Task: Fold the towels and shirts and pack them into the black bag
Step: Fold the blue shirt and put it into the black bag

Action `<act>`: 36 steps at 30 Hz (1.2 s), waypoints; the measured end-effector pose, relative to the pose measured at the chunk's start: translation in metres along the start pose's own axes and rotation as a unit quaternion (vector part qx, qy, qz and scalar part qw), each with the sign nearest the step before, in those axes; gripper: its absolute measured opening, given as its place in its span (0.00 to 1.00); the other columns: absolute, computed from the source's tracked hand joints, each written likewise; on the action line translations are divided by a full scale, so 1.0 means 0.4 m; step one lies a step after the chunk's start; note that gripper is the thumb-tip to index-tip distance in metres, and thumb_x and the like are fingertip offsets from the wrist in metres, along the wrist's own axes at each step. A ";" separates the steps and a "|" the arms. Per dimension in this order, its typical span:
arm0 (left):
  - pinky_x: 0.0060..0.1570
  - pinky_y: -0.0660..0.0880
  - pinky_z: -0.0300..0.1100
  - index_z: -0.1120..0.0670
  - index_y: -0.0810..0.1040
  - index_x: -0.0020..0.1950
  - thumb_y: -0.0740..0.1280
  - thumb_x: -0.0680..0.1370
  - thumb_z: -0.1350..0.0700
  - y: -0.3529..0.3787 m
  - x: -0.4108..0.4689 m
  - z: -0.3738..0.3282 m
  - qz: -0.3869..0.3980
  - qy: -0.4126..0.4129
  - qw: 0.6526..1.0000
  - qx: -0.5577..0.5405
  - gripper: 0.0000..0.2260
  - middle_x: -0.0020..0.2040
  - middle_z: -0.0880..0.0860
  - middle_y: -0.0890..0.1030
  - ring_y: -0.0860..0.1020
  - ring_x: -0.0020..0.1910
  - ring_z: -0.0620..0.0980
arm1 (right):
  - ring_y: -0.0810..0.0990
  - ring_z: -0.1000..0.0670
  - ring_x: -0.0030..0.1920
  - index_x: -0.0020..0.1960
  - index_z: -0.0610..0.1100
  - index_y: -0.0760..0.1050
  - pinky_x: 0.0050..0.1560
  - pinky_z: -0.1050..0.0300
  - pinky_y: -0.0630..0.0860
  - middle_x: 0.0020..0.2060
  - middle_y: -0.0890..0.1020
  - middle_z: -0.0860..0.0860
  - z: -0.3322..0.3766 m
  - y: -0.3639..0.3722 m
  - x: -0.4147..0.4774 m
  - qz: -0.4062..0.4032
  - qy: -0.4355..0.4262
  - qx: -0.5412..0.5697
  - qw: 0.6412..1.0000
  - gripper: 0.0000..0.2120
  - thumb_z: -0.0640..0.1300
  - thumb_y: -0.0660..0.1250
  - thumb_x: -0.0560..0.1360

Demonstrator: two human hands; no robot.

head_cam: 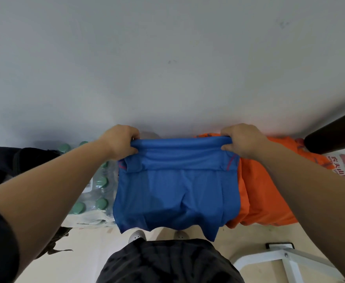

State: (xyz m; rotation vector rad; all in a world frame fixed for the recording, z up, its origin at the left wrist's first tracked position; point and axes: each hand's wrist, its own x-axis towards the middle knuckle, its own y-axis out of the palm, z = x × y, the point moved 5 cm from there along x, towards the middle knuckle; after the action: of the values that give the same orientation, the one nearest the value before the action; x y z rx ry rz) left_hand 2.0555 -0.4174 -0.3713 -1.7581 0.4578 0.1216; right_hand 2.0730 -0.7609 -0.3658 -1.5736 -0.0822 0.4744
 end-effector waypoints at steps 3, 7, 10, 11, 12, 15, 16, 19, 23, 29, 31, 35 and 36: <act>0.41 0.71 0.46 0.52 0.77 0.46 0.70 0.71 0.59 -0.044 0.018 -0.010 -0.082 0.011 0.996 0.018 0.06 0.42 0.53 0.79 0.78 0.45 0.59 | 0.79 0.39 0.53 0.52 0.47 0.77 0.47 0.49 0.73 0.50 0.82 0.44 -0.008 -0.048 0.014 -0.089 0.009 -0.016 0.996 0.10 0.50 0.71 0.73; 0.39 0.67 0.45 0.53 0.77 0.47 0.69 0.71 0.59 -0.053 0.000 -0.020 -0.164 0.026 0.985 0.039 0.06 0.43 0.54 0.80 0.78 0.44 0.60 | 0.80 0.38 0.45 0.44 0.45 0.75 0.43 0.47 0.72 0.40 0.82 0.42 0.004 -0.071 -0.002 -0.174 -0.001 -0.058 0.983 0.09 0.46 0.74 0.70; 0.37 0.69 0.46 0.55 0.78 0.44 0.72 0.68 0.61 -0.025 -0.047 -0.020 -0.197 0.075 0.975 0.064 0.07 0.39 0.54 0.80 0.78 0.39 0.59 | 0.79 0.39 0.38 0.39 0.44 0.74 0.38 0.49 0.71 0.33 0.80 0.44 0.024 -0.050 -0.049 -0.201 -0.044 -0.045 0.978 0.12 0.41 0.77 0.63; 0.35 0.72 0.47 0.55 0.78 0.43 0.73 0.66 0.62 -0.008 -0.066 -0.018 -0.201 0.090 0.973 0.076 0.08 0.37 0.53 0.79 0.77 0.37 0.59 | 0.79 0.39 0.37 0.38 0.45 0.74 0.37 0.49 0.72 0.32 0.79 0.45 0.031 -0.034 -0.068 -0.198 -0.060 -0.041 0.977 0.13 0.40 0.77 0.61; 0.34 0.73 0.48 0.55 0.78 0.41 0.74 0.64 0.62 0.010 -0.086 -0.017 -0.203 0.107 0.970 0.087 0.09 0.35 0.53 0.78 0.77 0.35 0.59 | 0.78 0.40 0.37 0.38 0.45 0.74 0.38 0.48 0.72 0.33 0.79 0.46 0.038 -0.017 -0.089 -0.193 -0.073 -0.040 0.978 0.13 0.40 0.77 0.60; 0.33 0.75 0.49 0.55 0.77 0.38 0.69 0.62 0.60 0.074 -0.141 -0.013 -0.178 0.139 0.967 0.117 0.07 0.35 0.53 0.77 0.77 0.34 0.59 | 0.78 0.41 0.39 0.40 0.46 0.73 0.41 0.48 0.73 0.35 0.78 0.48 0.053 0.045 -0.146 -0.166 -0.091 -0.042 0.981 0.15 0.42 0.78 0.58; 0.34 0.75 0.49 0.54 0.78 0.38 0.67 0.62 0.58 0.097 -0.156 -0.009 -0.165 0.142 0.968 0.123 0.06 0.36 0.52 0.77 0.77 0.34 0.58 | 0.78 0.42 0.39 0.40 0.47 0.73 0.41 0.48 0.73 0.35 0.78 0.49 0.058 0.065 -0.161 -0.155 -0.091 -0.044 0.983 0.16 0.42 0.78 0.58; 0.38 0.76 0.49 0.52 0.80 0.41 0.64 0.67 0.51 0.162 -0.196 -0.003 -0.113 0.135 0.975 0.133 0.08 0.39 0.51 0.78 0.78 0.38 0.57 | 0.79 0.44 0.44 0.42 0.49 0.76 0.44 0.47 0.75 0.39 0.78 0.52 0.066 0.124 -0.195 -0.086 -0.081 -0.043 0.992 0.13 0.45 0.75 0.60; 0.42 0.78 0.48 0.52 0.82 0.48 0.58 0.75 0.40 0.205 -0.240 -0.012 -0.085 0.119 0.984 0.107 0.19 0.45 0.49 0.78 0.78 0.42 0.52 | 0.77 0.48 0.52 0.51 0.52 0.79 0.52 0.48 0.73 0.48 0.79 0.56 0.062 0.145 -0.223 -0.024 -0.050 -0.031 0.998 0.21 0.64 0.59 0.67; 0.46 0.78 0.50 0.53 0.83 0.49 0.58 0.77 0.44 0.120 -0.199 -0.009 -0.158 0.084 0.983 0.049 0.18 0.46 0.52 0.81 0.79 0.45 0.57 | 0.76 0.47 0.49 0.48 0.52 0.81 0.51 0.49 0.74 0.44 0.81 0.53 0.071 0.087 -0.181 -0.065 -0.035 0.002 0.997 0.25 0.68 0.54 0.73; 0.52 0.77 0.53 0.53 0.82 0.57 0.67 0.75 0.46 0.089 -0.163 -0.013 -0.165 0.058 0.983 0.048 0.16 0.51 0.55 0.81 0.78 0.50 0.60 | 0.77 0.44 0.53 0.54 0.50 0.81 0.54 0.48 0.75 0.50 0.82 0.50 0.080 0.061 -0.139 -0.089 -0.028 -0.014 0.996 0.22 0.64 0.61 0.73; 0.61 0.74 0.54 0.49 0.72 0.72 0.70 0.74 0.41 0.087 -0.090 -0.029 -0.035 0.013 0.996 0.085 0.29 0.63 0.53 0.78 0.75 0.61 0.57 | 0.74 0.44 0.62 0.66 0.51 0.74 0.62 0.47 0.72 0.61 0.78 0.50 0.097 0.064 -0.058 0.034 -0.012 -0.035 0.999 0.28 0.63 0.71 0.70; 0.60 0.74 0.53 0.49 0.71 0.71 0.70 0.73 0.41 0.094 -0.077 -0.031 -0.007 0.005 0.996 0.093 0.29 0.61 0.53 0.78 0.75 0.60 0.57 | 0.74 0.44 0.61 0.64 0.52 0.75 0.62 0.47 0.73 0.60 0.79 0.51 0.097 0.072 -0.046 0.058 -0.009 -0.039 0.998 0.28 0.64 0.71 0.69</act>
State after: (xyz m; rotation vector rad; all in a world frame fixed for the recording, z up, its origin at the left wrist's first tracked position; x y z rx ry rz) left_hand 2.0113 -0.4281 -0.3927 -1.5788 0.4486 0.0587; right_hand 2.0362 -0.7328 -0.3885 -1.6564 -0.0237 0.5825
